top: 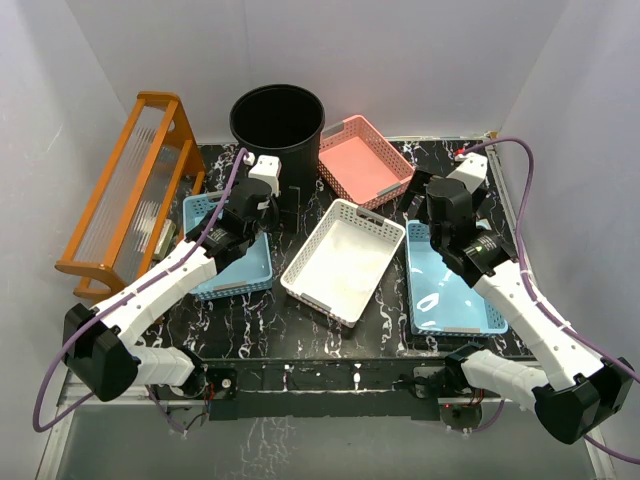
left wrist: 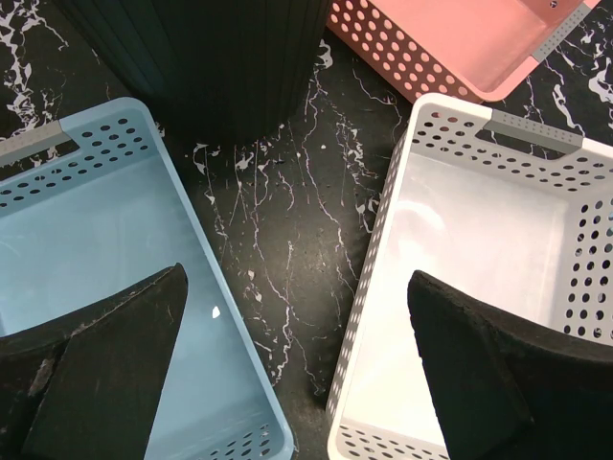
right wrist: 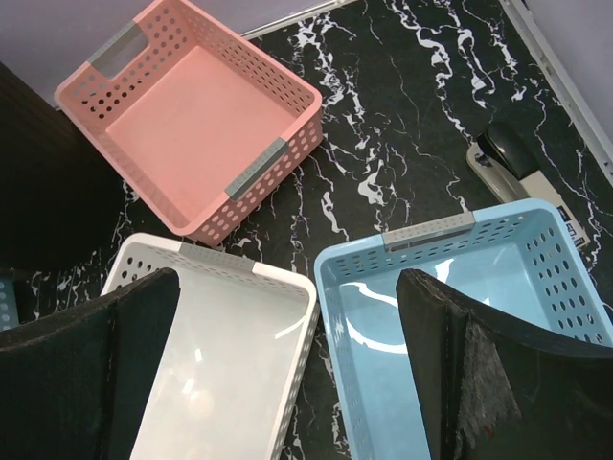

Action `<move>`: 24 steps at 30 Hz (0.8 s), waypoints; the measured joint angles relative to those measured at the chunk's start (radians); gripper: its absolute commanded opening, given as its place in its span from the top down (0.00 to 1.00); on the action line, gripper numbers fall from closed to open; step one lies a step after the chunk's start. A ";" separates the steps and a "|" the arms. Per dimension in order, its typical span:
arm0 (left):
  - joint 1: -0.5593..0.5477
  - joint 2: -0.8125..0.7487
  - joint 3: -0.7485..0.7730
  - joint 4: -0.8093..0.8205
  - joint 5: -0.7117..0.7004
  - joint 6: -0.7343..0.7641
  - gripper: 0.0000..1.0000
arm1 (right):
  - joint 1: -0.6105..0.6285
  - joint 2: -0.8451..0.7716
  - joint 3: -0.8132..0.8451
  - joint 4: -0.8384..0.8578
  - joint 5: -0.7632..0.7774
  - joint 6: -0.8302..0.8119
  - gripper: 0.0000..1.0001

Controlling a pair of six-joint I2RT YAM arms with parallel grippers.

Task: Turn the large container upside down

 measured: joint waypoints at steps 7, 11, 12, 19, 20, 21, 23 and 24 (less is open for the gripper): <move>0.000 0.000 0.000 0.000 0.002 0.002 0.01 | 0.000 -0.001 0.000 -0.010 0.005 -0.022 0.02; 0.000 0.000 0.000 0.001 0.005 0.002 0.01 | 0.000 -0.002 0.000 -0.011 0.001 -0.026 0.02; 0.000 0.000 0.000 0.001 0.005 0.002 0.01 | 0.000 -0.003 0.000 -0.010 -0.001 -0.026 0.02; 0.000 -0.002 0.000 0.002 0.005 -0.002 0.01 | 0.000 -0.018 0.000 -0.009 -0.005 -0.033 0.02; 0.000 -0.002 0.000 0.003 0.003 -0.004 0.01 | 0.000 -0.016 0.000 -0.010 -0.005 -0.034 0.02; 0.000 -0.002 0.000 0.004 0.000 -0.010 0.01 | 0.000 -0.014 0.000 -0.010 -0.006 -0.034 0.02; 0.000 0.000 0.001 0.002 -0.002 -0.021 0.01 | 0.000 -0.004 0.001 -0.013 -0.007 -0.034 0.02; 0.000 0.005 0.005 -0.004 0.002 -0.023 0.01 | 0.000 0.005 0.002 -0.018 -0.007 -0.033 0.02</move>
